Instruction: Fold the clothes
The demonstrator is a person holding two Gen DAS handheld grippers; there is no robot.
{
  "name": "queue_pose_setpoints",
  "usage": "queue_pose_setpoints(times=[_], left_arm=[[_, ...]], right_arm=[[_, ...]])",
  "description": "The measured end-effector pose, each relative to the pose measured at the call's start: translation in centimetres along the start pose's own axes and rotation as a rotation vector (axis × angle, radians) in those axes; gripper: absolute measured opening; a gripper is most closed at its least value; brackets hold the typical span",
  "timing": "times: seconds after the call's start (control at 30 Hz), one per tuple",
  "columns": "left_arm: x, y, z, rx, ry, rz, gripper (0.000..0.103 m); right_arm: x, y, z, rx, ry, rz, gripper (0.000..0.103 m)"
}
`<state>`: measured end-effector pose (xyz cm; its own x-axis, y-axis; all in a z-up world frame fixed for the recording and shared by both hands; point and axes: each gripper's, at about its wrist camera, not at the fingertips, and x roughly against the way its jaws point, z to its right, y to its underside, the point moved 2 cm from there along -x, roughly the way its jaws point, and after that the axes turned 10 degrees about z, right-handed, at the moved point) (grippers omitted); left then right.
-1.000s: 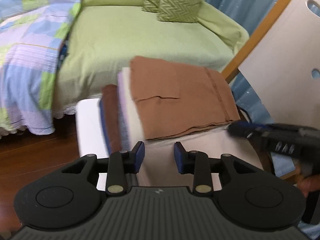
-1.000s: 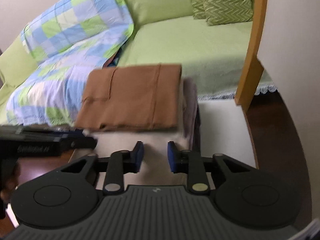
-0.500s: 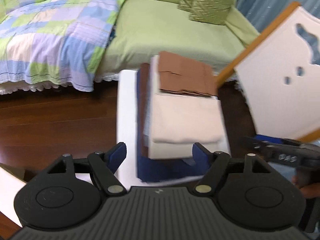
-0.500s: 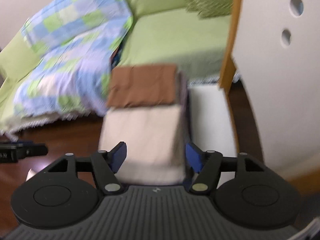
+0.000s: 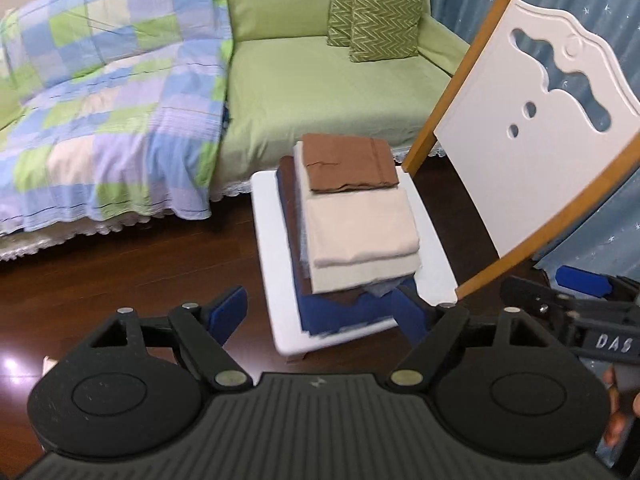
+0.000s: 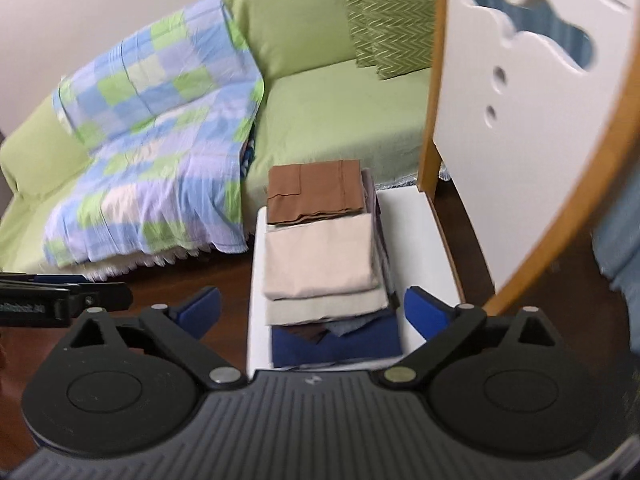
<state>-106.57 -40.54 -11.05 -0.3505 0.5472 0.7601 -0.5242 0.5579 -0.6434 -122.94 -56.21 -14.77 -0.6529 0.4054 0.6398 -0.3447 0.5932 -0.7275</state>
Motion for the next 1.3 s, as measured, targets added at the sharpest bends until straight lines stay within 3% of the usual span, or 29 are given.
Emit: queue_pose_setpoints(times=[0.17,0.3,0.5,0.67,0.97,1.3], left_arm=[[5.1,3.2,-0.3,0.008,-0.054,0.007,0.083],[8.1,4.1,0.5,-0.018,-0.082,0.051,0.083],[10.7,5.0,1.7,0.034,-0.134,0.094,0.085],[10.9,5.4,4.4,0.097,-0.157,0.115,0.085],[9.1,5.6,11.3,0.152,-0.177,0.076,0.085],[11.6,5.5,12.6,0.201,-0.303,0.085,0.085]], right_arm=[[4.9,2.3,-3.1,0.041,0.023,0.063,0.101],[9.2,2.0,-4.6,0.061,0.032,0.180,0.102],[13.5,1.5,-5.1,0.087,0.025,0.319,0.102],[15.1,0.9,-2.4,0.052,-0.038,0.268,0.102],[18.5,-0.4,4.7,0.021,-0.097,0.188,0.102],[16.3,-0.6,6.5,0.039,-0.197,0.074,0.102]])
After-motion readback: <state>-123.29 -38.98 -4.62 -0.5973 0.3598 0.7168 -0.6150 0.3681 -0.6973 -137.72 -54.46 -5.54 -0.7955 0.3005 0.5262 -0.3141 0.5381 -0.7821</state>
